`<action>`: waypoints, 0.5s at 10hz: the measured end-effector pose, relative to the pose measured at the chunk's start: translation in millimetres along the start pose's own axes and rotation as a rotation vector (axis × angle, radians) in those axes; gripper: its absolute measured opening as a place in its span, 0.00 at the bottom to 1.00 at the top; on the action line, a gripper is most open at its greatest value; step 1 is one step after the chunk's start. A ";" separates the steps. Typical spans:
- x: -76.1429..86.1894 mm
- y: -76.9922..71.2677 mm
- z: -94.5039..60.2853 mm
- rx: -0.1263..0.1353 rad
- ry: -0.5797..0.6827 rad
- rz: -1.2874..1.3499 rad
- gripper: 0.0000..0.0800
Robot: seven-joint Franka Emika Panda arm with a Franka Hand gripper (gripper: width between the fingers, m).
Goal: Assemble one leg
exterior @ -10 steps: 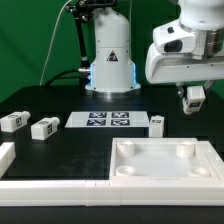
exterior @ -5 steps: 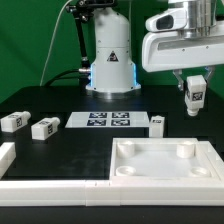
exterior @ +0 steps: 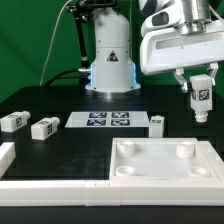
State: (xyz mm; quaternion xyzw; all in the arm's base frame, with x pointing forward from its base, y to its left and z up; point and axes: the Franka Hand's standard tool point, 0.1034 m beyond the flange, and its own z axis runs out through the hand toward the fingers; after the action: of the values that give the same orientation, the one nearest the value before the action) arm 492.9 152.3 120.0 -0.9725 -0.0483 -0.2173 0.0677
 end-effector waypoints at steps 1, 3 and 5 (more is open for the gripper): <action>1.1 -1.1 -0.1 0.003 0.028 0.006 0.36; 0.0 0.4 0.9 0.001 0.022 -0.002 0.36; 8.9 14.7 14.1 -0.014 0.014 -0.103 0.36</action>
Offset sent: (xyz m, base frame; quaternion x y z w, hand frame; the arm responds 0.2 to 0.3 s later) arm 0.0219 -0.0276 -0.0115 -0.0244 -0.0041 -0.1075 0.9939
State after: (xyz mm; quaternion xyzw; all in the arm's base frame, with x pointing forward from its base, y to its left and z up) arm 508.6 140.5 109.6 -0.9677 -0.0962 -0.2274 0.0500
